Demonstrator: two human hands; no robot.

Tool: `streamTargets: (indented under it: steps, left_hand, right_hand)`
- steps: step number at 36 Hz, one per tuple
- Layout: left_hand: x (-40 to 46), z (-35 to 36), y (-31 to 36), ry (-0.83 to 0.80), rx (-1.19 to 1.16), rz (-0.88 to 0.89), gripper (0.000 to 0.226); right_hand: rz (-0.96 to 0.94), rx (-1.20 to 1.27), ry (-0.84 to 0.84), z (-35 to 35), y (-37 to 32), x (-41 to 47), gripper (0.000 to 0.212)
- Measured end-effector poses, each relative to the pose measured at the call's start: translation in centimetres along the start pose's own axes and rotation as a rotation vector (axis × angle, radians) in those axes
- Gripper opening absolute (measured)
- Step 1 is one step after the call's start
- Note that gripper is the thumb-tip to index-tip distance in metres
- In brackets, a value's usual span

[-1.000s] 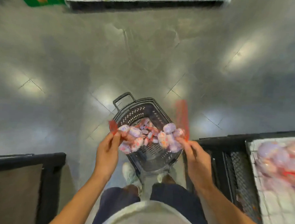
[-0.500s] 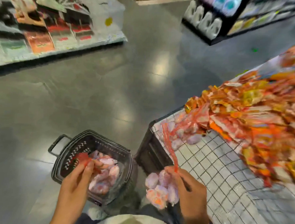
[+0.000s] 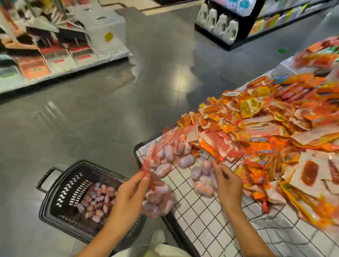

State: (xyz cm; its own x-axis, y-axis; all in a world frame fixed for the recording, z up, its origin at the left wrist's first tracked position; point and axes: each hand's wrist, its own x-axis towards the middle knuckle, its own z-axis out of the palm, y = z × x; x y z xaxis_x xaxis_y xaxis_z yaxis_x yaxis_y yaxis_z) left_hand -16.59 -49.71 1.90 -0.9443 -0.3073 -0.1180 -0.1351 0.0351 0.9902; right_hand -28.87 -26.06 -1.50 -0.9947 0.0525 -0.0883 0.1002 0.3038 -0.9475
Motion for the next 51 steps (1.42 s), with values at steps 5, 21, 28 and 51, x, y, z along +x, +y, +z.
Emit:
streamTargets:
  steps: [5, 21, 28, 51]
  left_hand:
    - [0.6, 3.3, -0.1, -0.028, -0.032, -0.039, 0.03]
    - [5.6, 8.1, -1.8, -0.203, 0.1, -0.136, 0.029]
    - [6.9, 8.2, -3.7, -0.239, 0.128, -0.199, 0.03]
    - [2.6, 6.6, -10.8, -0.19, 0.443, -0.229, 0.051]
  right_hand:
    - [-0.056, -0.089, 0.008, -1.3, 2.3, 1.4, 0.034]
    - [-0.072, -0.037, 0.062, -1.9, 4.4, 1.1, 0.015]
    - [-0.073, -0.015, 0.135, -0.7, 6.3, -2.2, 0.05]
    - [-0.303, -0.541, -0.126, 4.1, 12.0, -6.6, 0.05]
